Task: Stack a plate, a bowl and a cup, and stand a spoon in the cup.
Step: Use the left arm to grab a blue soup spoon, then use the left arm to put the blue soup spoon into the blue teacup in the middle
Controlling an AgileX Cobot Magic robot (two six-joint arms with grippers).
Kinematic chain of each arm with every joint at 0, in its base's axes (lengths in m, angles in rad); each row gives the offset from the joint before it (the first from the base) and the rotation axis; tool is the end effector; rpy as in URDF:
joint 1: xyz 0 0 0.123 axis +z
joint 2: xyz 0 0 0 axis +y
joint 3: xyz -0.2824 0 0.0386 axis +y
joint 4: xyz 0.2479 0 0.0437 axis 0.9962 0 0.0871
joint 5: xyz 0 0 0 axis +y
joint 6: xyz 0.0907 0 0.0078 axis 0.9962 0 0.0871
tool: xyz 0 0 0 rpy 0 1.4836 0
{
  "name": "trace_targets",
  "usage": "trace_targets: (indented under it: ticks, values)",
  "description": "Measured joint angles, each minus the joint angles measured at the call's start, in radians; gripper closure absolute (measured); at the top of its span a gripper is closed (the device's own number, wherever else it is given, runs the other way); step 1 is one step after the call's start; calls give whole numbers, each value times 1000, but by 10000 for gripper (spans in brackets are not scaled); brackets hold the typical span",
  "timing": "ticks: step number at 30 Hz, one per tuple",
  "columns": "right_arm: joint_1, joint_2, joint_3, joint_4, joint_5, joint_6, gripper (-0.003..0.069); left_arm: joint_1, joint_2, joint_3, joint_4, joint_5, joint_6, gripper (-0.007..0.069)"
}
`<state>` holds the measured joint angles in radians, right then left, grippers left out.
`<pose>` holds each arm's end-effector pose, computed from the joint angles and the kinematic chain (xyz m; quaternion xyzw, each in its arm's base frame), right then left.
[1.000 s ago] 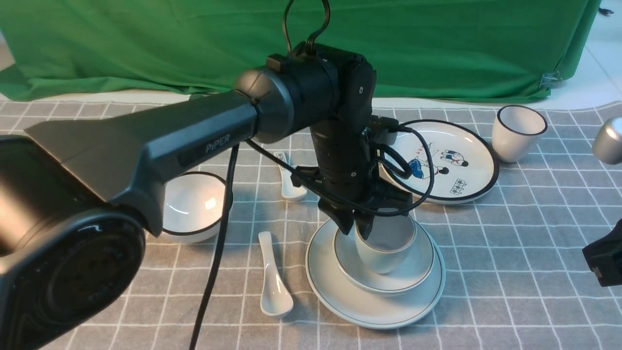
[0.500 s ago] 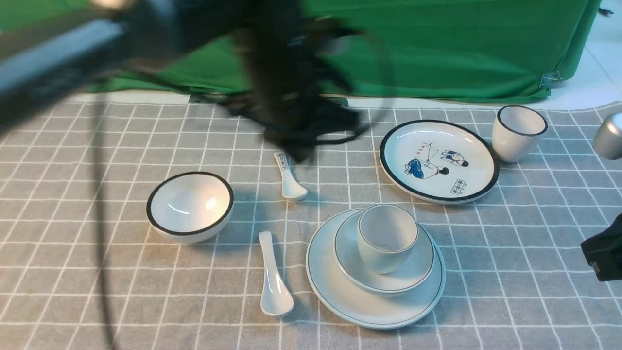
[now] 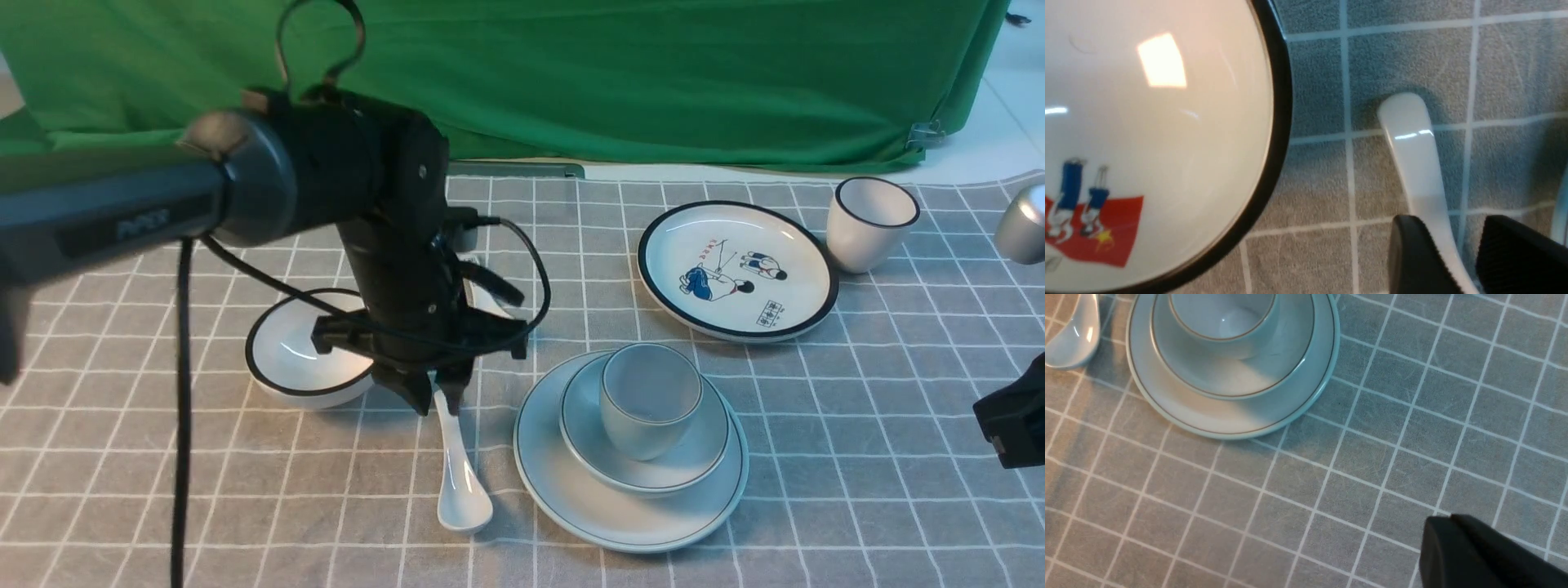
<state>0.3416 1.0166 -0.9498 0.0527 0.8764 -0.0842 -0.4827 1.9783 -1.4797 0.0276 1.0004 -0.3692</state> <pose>0.1816 0.0685 0.3418 -0.1894 0.9172 0.0695 0.3436 0.3555 -0.1839 0.1969 0.0630 0.9948 -0.0217 0.0773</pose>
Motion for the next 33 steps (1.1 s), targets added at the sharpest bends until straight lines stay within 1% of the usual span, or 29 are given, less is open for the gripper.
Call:
trace_targets:
  ticks: [1, 2, 3, 4, 5, 6, 8, 10, 12, 14, 18, 23, 26, 27, 31, 32, 33]
  values:
    - [0, 0, 0, 0, 0, 0, 627, 0, 2, 0, 0, -4, 0, 350]
    - [0, 0, 0, 0, 0, 0, 624, 0, 12, 0, 1, -17, -1, 299]
    - [0, 0, 0, 0, 0, 0, 624, 0, 24, 0, 1, -37, 0, 230]
    - [0, 0, 0, 0, 0, 0, 624, 0, 27, 0, 1, -39, 0, 212]
    - [0, 0, 0, 0, -1, 0, 624, 0, 38, 0, 1, -53, 0, 164]
    - [0, 0, 0, 0, -2, 0, 624, 0, 48, 0, 1, -59, -1, 132]
    - [0, 0, 0, 0, -3, 1, 624, 1, 74, 0, 1, -62, -24, 96]
    - [0, 0, 0, 0, -3, 1, 624, 2, 83, 0, 1, -62, -34, 95]
    - [0, 0, 0, 0, -3, 1, 624, 3, 90, 0, 5, -61, -46, 125]
    - [0, 0, 0, 0, -3, 1, 624, 4, 91, 0, 9, -58, -50, 183]
    - [0, 0, 0, 0, -3, 1, 623, 5, 88, 0, 22, -43, -21, 500]
    - [0, 0, 0, 0, -3, 1, 613, -3, 18, 0, 16, -19, 26, 503]
    - [0, 0, 0, 0, -3, 1, 608, -31, -76, 1, 30, -53, 41, 503]
    - [0, 0, 0, 0, -3, 1, 606, -63, -135, 1, 43, -104, 53, 503]
    - [0, 0, 0, 0, -3, 1, 606, -150, -229, 1, 62, -266, 57, 503]
    - [0, 0, 1, 0, -3, 1, 606, -191, -253, 1, 75, -346, 57, 503]
    - [0, 0, 1, 0, -3, 1, 604, -215, -263, 1, 81, -393, 57, 503]
